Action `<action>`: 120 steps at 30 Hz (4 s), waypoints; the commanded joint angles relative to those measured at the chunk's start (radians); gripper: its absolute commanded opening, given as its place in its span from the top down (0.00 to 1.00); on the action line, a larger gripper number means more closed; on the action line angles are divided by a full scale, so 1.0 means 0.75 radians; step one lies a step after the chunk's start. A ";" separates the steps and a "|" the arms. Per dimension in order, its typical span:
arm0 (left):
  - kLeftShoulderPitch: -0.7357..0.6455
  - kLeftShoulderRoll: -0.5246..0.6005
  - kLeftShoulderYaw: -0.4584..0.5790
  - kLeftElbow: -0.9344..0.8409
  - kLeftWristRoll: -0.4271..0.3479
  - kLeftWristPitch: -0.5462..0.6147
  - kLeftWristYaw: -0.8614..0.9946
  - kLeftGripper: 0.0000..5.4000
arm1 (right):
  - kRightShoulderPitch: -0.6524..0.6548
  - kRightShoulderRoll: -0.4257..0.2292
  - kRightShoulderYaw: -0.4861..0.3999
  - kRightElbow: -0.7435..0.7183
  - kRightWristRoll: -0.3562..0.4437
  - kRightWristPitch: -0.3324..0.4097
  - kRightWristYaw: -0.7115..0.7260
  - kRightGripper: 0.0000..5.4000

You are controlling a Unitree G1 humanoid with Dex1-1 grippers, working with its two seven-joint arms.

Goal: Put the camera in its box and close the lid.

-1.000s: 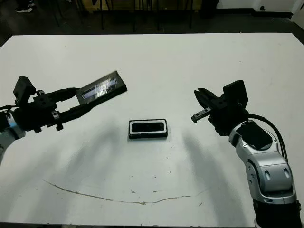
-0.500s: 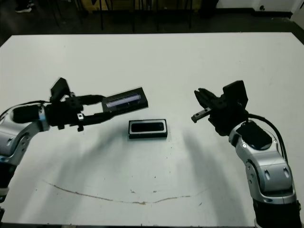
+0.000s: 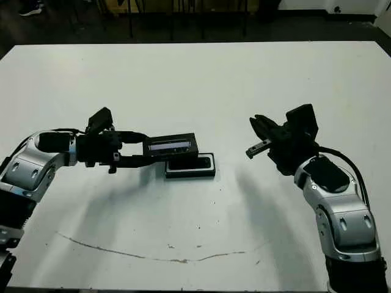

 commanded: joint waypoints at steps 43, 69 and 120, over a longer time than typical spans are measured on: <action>-0.005 -0.056 -0.150 0.078 0.129 0.041 -0.052 0.54 | 0.030 -0.015 0.010 0.002 -0.023 0.030 0.008 1.00; -0.058 -0.118 -0.216 0.158 0.166 0.021 -0.086 0.54 | 0.041 -0.010 0.012 -0.004 -0.018 0.025 0.014 1.00; -0.357 -0.242 -0.616 -0.371 0.242 0.954 0.058 0.54 | 0.027 0.000 0.037 -0.010 -0.033 0.026 -0.016 1.00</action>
